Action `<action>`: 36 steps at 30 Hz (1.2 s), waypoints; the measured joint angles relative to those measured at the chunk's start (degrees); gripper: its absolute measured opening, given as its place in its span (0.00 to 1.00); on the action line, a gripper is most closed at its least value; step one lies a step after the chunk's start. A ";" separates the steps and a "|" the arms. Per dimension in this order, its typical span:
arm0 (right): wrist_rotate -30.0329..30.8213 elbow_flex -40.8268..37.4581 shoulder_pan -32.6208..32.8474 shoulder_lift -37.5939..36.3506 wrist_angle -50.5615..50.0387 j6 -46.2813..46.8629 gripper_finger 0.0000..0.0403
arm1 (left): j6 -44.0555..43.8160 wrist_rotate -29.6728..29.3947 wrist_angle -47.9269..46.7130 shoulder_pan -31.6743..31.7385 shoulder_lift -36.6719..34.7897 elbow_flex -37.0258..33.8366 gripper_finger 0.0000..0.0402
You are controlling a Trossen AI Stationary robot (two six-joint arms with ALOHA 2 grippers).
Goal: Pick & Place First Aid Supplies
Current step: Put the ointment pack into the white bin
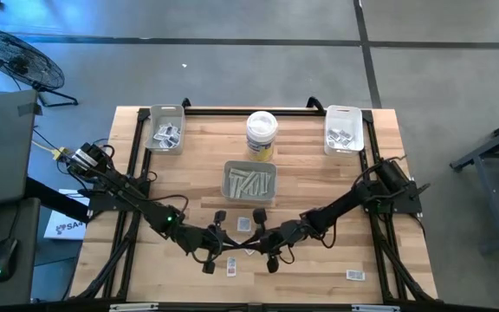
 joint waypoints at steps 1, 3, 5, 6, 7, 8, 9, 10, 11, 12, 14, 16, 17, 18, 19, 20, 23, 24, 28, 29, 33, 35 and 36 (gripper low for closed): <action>0.01 0.00 0.01 0.00 0.03 0.38 0.02 | 0.04 0.04 0.06 0.00 0.00 0.00 0.02; -0.01 0.00 -0.01 0.00 0.02 1.38 0.03 | 0.19 0.04 -0.20 0.00 0.00 0.22 0.04; 0.03 0.00 -0.01 0.00 0.04 1.94 0.01 | 0.19 0.10 -0.76 0.00 -0.24 0.85 0.07; 0.06 0.00 -0.01 0.00 0.06 2.05 0.01 | 0.18 0.38 -1.51 0.00 -0.64 1.39 0.09; 0.23 0.00 0.01 -0.04 0.00 2.32 0.01 | 0.12 1.04 -2.64 0.00 -1.15 2.15 0.11; 0.79 0.00 0.12 -0.20 -0.38 3.33 0.01 | 0.03 1.42 -4.30 -0.01 -1.87 2.92 0.14; 1.54 -0.02 0.24 -0.40 -0.71 4.93 0.01 | 0.00 1.42 -6.52 -0.04 -2.70 3.58 0.16; 2.40 -0.02 0.45 -1.00 -1.70 6.62 0.01 | -0.15 1.63 -9.25 -0.14 -3.40 4.33 0.19; 3.09 -0.02 0.74 -1.96 -3.59 7.91 0.00 | -0.40 2.13 -11.78 -0.45 -4.07 5.02 0.21; 3.44 -0.02 1.04 -3.08 -5.40 9.33 0.00 | -0.44 2.62 -14.52 -0.51 -4.81 5.58 0.24; 4.52 -0.02 1.87 -5.92 -10.40 12.18 0.01 | -0.53 3.26 -18.41 -1.45 -6.11 6.40 0.27; 6.74 -0.02 2.85 -9.34 -17.69 14.17 0.00 | -0.66 4.65 -20.44 -2.63 -7.18 6.57 0.29; 8.02 0.00 3.36 -11.25 -21.29 15.17 0.00 | -0.66 5.17 -21.41 -3.35 -7.46 6.57 0.29; 10.07 -0.02 4.03 -13.38 -26.38 16.36 0.00 | -0.70 5.30 -22.36 -4.17 -7.61 6.56 0.30; 12.37 -0.02 4.58 -15.41 -30.50 17.98 0.01 | -0.81 5.26 -23.07 -4.87 -7.61 6.56 0.30; 14.81 -0.01 5.02 -17.42 -34.56 19.81 0.00 | -0.91 5.09 -23.55 -5.55 -7.61 6.56 0.30; 24.20 -0.02 6.58 -24.10 -49.25 26.66 0.00 | -1.80 3.50 -24.79 -7.25 -7.63 6.56 0.30; 27.23 -0.02 6.81 -26.43 -54.23 29.47 0.00 | -1.94 2.85 -25.30 -7.57 -7.63 6.56 0.30; 38.36 0.00 5.85 -34.63 -75.22 43.73 0.00 | -1.96 1.11 -25.55 -7.52 -7.63 6.56 0.30; 39.58 0.00 4.96 -36.35 -80.69 47.87 0.00 | -1.97 0.79 -25.46 -7.51 -7.63 6.56 0.30; 41.17 0.00 -1.50 -41.05 -98.59 62.91 0.00 | -1.95 -0.30 -25.49 -6.79 -7.63 6.56 0.30; 41.26 -0.01 -6.20 -41.94 -104.88 67.48 0.00 | -1.97 -0.95 -25.54 -6.70 -7.63 6.56 0.30; 41.20 -0.02 -9.09 -42.14 -107.09 68.98 0.00 | -1.97 -1.61 -25.51 -6.67 -7.63 6.56 0.30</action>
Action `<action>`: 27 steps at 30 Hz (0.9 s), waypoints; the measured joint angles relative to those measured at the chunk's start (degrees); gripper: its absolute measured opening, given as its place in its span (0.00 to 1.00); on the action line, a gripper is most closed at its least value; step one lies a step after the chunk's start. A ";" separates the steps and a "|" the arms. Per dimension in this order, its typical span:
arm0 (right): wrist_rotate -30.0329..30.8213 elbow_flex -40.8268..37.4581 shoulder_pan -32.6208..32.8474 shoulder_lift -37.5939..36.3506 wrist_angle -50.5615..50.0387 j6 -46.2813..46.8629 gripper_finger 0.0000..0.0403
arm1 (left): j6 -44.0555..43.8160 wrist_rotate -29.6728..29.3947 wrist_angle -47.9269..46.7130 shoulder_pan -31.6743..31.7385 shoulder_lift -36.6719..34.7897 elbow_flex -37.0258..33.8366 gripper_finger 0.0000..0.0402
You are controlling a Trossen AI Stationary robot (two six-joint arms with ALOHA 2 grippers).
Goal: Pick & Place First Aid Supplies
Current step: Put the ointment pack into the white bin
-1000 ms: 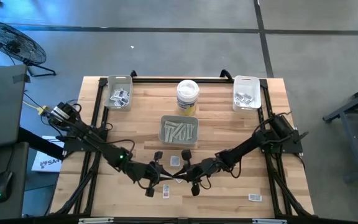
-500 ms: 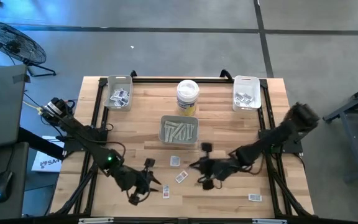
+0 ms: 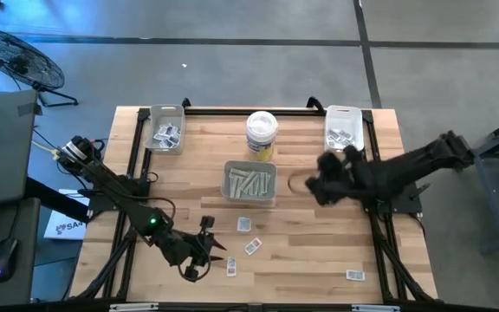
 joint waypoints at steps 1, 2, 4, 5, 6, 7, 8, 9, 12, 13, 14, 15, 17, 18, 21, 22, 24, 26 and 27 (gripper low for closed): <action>-0.20 0.00 -2.82 0.00 -1.84 0.79 0.00 | 0.00 -0.47 0.00 -0.02 0.00 0.00 0.30; -0.64 0.00 -5.74 0.01 -3.22 0.92 0.00 | 0.00 -0.72 -0.02 -0.07 0.00 0.00 0.30; -1.80 0.00 -11.69 0.23 -4.78 0.37 0.00 | 0.00 -0.65 0.00 -0.08 0.00 0.00 0.30; -2.31 0.00 -14.60 0.40 -4.97 -0.46 0.00 | 0.00 -0.63 0.00 -0.08 0.00 0.00 0.30; -2.70 0.00 -17.48 0.45 -4.93 -1.69 0.00 | 0.00 -0.61 -0.02 -0.08 0.00 0.00 0.30; -2.98 0.00 -20.20 0.50 -4.85 -3.10 0.00 | 0.00 -0.61 -0.02 -0.08 0.00 0.00 0.30; -3.07 0.00 -22.93 0.50 -4.78 -4.52 0.00 | 0.00 -0.61 -0.01 -0.08 0.00 0.00 0.30; -3.07 0.00 -25.61 0.50 -4.69 -5.88 0.00 | 0.00 -0.62 -0.01 -0.08 0.00 0.00 0.30; -3.53 0.00 -33.72 0.50 -4.40 -9.51 0.00 | 0.00 -0.63 0.02 -0.08 0.00 0.00 0.30; -3.96 0.00 -36.26 0.50 -4.08 -10.64 0.00 | 0.00 -0.69 0.02 -0.08 0.00 0.00 0.30; -4.68 0.00 -38.83 0.50 -3.60 -11.85 0.00 | 0.00 -0.69 0.00 -0.08 0.00 0.00 0.30; -5.84 0.00 -41.34 0.50 -2.83 -13.26 0.00 | 0.00 -0.71 0.02 -0.08 0.00 0.00 0.30; -9.01 -0.05 -45.88 0.50 -0.44 -16.52 0.00 | 0.00 -0.73 0.02 -0.08 0.00 0.00 0.30; -10.47 -0.36 -47.87 0.49 1.28 -18.43 0.00 | 0.00 -0.74 0.02 -0.08 0.00 0.00 0.30; -13.65 -2.90 -53.21 0.50 7.40 -23.53 0.00 | 0.00 -0.78 0.04 -0.08 0.00 0.00 0.30; -15.14 -3.98 -54.82 0.50 9.40 -24.46 0.00 | 0.00 -0.76 0.04 -0.08 0.00 0.00 0.30; -18.86 -6.45 -57.39 0.50 13.98 -24.97 0.00 | 0.00 -0.76 0.02 -0.08 0.00 0.00 0.30; -22.87 -9.09 -58.99 0.50 18.30 -25.83 0.00 | 0.00 -0.78 0.04 -0.08 0.00 0.00 0.30; -24.18 -10.50 -59.48 0.50 21.01 -26.92 0.00 | 0.00 -0.78 0.02 -0.08 0.00 0.00 0.30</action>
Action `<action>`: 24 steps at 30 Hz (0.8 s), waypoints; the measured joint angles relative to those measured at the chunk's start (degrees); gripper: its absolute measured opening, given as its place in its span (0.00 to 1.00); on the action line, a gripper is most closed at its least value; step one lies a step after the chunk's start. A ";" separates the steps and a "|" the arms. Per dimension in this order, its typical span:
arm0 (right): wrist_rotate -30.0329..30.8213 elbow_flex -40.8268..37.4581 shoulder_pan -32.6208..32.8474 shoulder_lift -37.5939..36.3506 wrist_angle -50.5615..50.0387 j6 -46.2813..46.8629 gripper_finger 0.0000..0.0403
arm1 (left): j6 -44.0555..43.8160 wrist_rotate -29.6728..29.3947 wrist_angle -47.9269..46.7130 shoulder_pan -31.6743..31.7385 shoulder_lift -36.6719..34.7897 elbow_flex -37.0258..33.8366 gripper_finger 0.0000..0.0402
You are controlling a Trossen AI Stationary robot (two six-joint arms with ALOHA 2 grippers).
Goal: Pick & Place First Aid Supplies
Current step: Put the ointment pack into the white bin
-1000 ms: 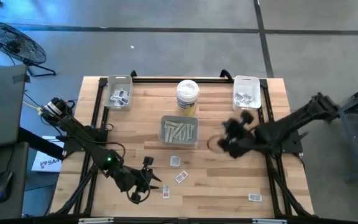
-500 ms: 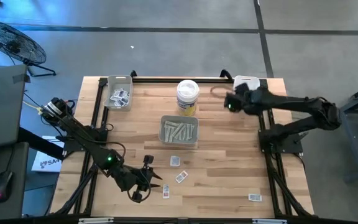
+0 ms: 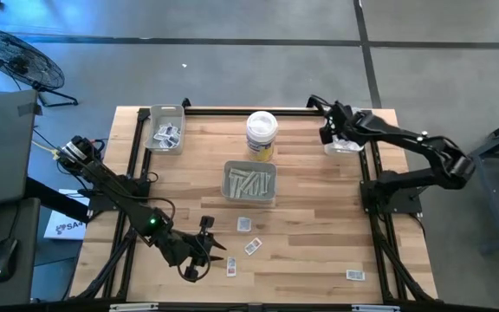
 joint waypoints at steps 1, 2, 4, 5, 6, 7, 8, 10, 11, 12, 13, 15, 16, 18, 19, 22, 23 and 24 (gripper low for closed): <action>-0.48 -1.36 -0.21 0.00 2.50 -1.36 0.00 | 0.00 0.00 0.00 0.00 0.00 0.00 0.30; -0.67 -2.72 -0.41 0.00 4.39 -2.13 0.00 | 0.00 -0.02 0.02 0.00 0.00 0.00 0.30; 0.25 -5.04 -0.98 0.00 7.45 -3.20 0.00 | 0.00 -0.04 0.01 0.00 0.00 -0.01 0.30; 1.15 -5.96 -1.25 0.00 8.32 -3.49 0.00 | 0.00 -0.04 0.01 0.00 0.00 -0.02 0.30; 1.69 -6.65 -1.51 0.00 8.94 -3.58 0.00 | 0.00 -0.04 0.02 0.00 0.00 -0.02 0.30; 2.11 -7.21 -1.72 0.00 9.61 -3.80 0.00 | 0.00 -0.08 0.03 0.00 0.00 -0.02 0.30; 2.32 -7.62 -1.89 0.00 10.02 -4.51 0.01 | 0.00 -0.11 0.04 0.00 0.00 -0.02 0.30; 1.70 -8.08 -2.31 0.00 10.24 -5.63 0.02 | 0.00 -0.15 0.04 0.02 0.00 -0.02 0.30; 1.00 -8.14 -2.62 0.00 10.23 -6.06 0.03 | 0.00 -0.15 0.04 0.02 0.00 -0.02 0.30; 0.60 -8.12 -2.88 0.00 10.42 -6.48 0.04 | 0.00 -0.15 0.02 0.02 0.00 -0.02 0.30; 0.56 -8.12 -3.12 0.00 10.60 -6.83 0.06 | 0.00 -0.15 0.04 0.02 0.00 -0.02 0.30; 0.65 -7.94 -3.47 0.00 10.67 -7.16 0.10 | 0.00 -0.15 0.03 0.02 0.00 -0.02 0.30; 0.52 -7.66 -3.53 0.00 10.65 -7.16 0.13 | 0.00 -0.15 0.04 0.02 0.00 -0.02 0.30; 0.18 -6.63 -3.54 0.00 10.34 -7.13 0.17 | 0.00 -0.15 0.02 0.02 0.00 -0.02 0.30; 0.18 -5.87 -3.54 -0.03 9.80 -7.15 0.19 | 0.00 -0.14 0.02 0.02 0.00 -0.02 0.30; -0.25 -2.83 -2.70 -0.09 6.50 -7.13 0.23 | 0.00 -0.15 0.00 0.02 0.00 -0.02 0.30; -0.23 -1.65 -2.21 -0.09 5.03 -6.96 0.24 | 0.00 -0.14 0.00 0.02 0.00 -0.02 0.30; -0.24 -0.36 -1.53 -0.10 3.46 -6.73 0.25 | 0.00 -0.13 0.01 0.02 0.00 -0.02 0.30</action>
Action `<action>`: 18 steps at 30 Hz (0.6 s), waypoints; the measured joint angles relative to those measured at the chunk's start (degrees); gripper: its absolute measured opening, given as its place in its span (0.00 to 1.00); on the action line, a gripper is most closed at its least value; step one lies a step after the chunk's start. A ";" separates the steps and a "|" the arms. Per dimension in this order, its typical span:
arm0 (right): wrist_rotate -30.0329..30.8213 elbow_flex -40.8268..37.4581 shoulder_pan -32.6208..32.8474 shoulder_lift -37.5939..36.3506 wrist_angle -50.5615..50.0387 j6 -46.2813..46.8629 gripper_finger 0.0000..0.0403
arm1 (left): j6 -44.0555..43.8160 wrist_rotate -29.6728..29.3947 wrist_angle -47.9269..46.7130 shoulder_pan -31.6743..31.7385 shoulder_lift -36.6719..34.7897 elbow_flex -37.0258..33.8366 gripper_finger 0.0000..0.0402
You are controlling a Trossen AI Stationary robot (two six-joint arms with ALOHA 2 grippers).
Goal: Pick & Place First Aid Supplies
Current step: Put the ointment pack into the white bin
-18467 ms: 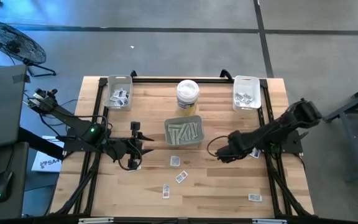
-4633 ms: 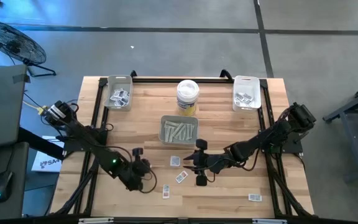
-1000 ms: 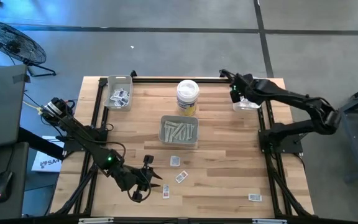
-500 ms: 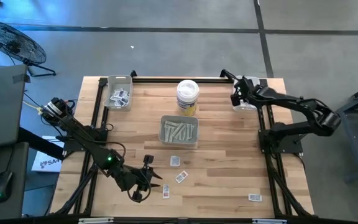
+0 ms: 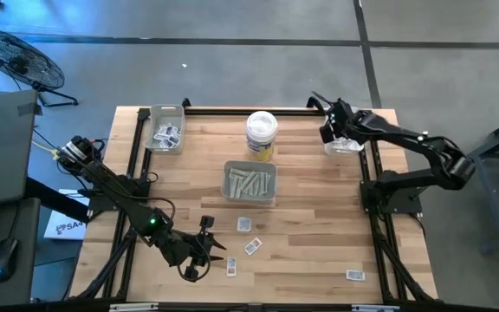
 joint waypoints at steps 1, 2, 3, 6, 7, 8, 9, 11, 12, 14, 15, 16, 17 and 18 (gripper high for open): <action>0.07 1.16 0.77 0.00 -1.47 0.08 0.25 | 0.00 -0.02 -0.01 0.00 0.00 0.00 0.30; 0.37 2.23 1.73 0.00 -2.82 0.14 0.25 | 0.00 -0.03 -0.01 0.00 0.00 0.00 0.30; 0.77 3.27 2.96 0.00 -4.27 0.24 0.25 | 0.00 -0.04 -0.01 0.00 0.00 0.00 0.30; 0.55 4.98 8.04 -0.19 -6.03 0.26 0.25 | 0.00 -0.04 -0.11 -0.02 0.00 0.00 0.30; -0.12 5.01 10.27 -0.52 -5.97 -0.02 0.25 | 0.00 -0.04 -0.36 -0.02 0.00 0.00 0.30; -0.66 4.97 12.90 -0.88 -6.03 0.00 0.24 | -0.02 0.02 -0.93 -0.02 0.00 0.00 0.30; -1.09 4.81 15.81 -1.38 -5.96 0.44 0.24 | -0.09 0.19 -1.67 -0.02 0.00 0.00 0.30; -1.69 4.27 22.09 -2.38 -5.90 2.18 0.23 | -0.55 0.29 -3.51 -0.02 0.00 -0.04 0.30; -1.67 3.90 25.53 -2.89 -5.78 3.23 0.23 | -0.75 0.58 -4.17 -0.02 0.00 -0.04 0.30; -1.59 3.12 32.70 -3.69 -4.27 5.22 0.22 | -1.31 1.06 -5.61 -0.02 0.00 -0.04 0.30; -1.58 2.69 36.60 -3.95 -2.83 6.00 0.21 | -1.53 1.33 -6.52 -0.04 0.00 -0.04 0.30; -1.59 2.17 40.37 -4.10 -0.86 6.27 0.21 | -1.65 1.56 -7.34 -0.03 0.00 -0.04 0.30; -1.50 1.56 44.12 -4.11 1.35 6.17 0.21 | -1.99 1.55 -7.92 -0.04 0.00 -0.04 0.30; -1.56 0.56 48.01 -4.11 4.56 5.49 0.21 | -2.33 1.51 -8.24 -0.04 0.00 -0.04 0.30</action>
